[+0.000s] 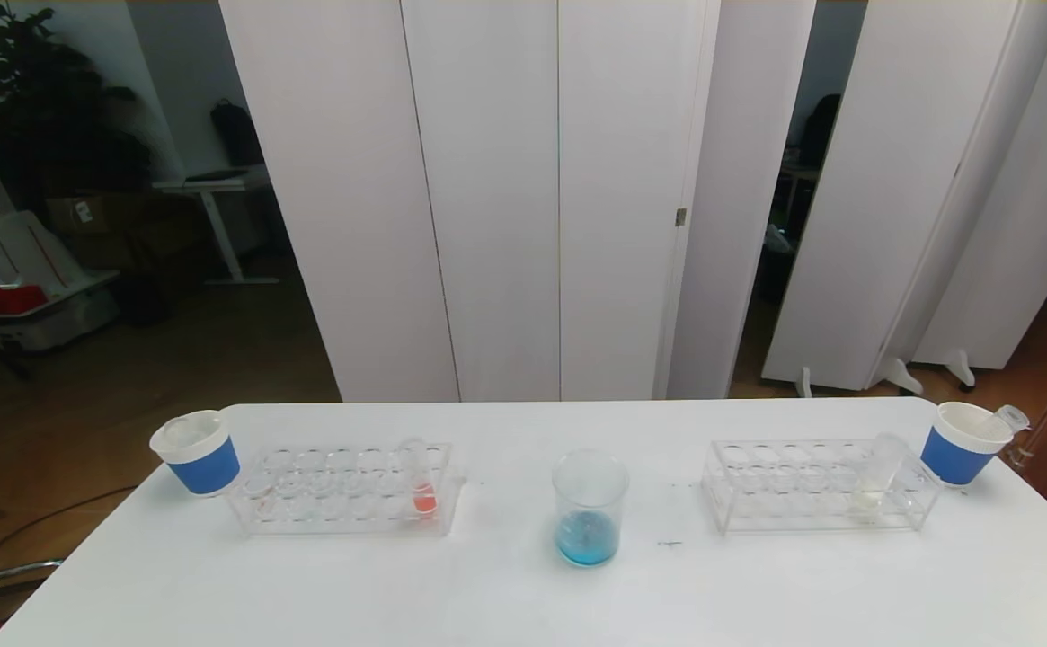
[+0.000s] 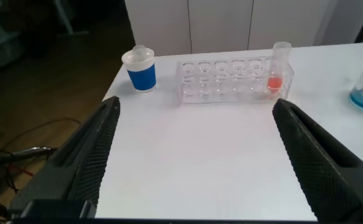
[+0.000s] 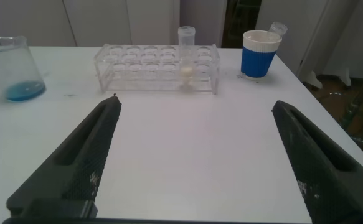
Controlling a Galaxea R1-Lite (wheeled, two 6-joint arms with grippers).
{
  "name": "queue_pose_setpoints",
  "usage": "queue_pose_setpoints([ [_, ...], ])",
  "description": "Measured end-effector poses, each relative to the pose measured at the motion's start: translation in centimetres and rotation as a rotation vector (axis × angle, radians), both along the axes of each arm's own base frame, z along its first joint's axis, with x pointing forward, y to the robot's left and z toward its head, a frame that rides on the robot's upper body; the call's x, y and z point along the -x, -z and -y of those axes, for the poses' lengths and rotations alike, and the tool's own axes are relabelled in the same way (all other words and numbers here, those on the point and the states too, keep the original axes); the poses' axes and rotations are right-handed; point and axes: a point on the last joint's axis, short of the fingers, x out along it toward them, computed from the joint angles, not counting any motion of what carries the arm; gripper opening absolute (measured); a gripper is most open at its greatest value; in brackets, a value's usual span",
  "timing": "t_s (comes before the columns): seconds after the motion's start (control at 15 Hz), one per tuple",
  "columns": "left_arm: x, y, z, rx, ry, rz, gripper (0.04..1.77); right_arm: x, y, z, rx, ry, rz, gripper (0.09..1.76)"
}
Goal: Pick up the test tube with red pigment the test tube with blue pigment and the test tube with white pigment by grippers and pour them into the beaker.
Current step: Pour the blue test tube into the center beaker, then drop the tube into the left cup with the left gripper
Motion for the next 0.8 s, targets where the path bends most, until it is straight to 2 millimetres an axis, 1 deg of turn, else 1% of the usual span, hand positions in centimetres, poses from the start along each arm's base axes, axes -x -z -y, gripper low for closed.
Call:
queue_pose_setpoints([
  [0.13,1.2,1.8,0.2,-0.017,0.081,0.002,1.75,0.0,0.0,0.0,0.0,0.0,0.0,1.74],
  [0.27,1.9,3.7,0.2,-0.013,0.108,-0.009,1.75,0.0,0.0,0.0,0.0,0.0,0.0,1.74],
  [0.47,1.5,5.5,0.2,0.006,0.116,0.016,1.75,0.0,0.0,0.0,0.0,0.0,0.0,1.74],
  [0.6,0.9,6.3,0.2,0.005,0.118,0.086,1.75,0.0,0.0,0.0,0.0,0.0,0.0,1.74],
  [0.73,0.4,7.7,0.2,0.011,0.116,0.059,1.75,0.0,0.0,0.0,0.0,0.0,0.0,1.74],
  [0.8,0.3,8.0,0.2,0.016,0.114,0.045,1.75,0.0,0.0,0.0,0.0,0.0,0.0,1.74],
])
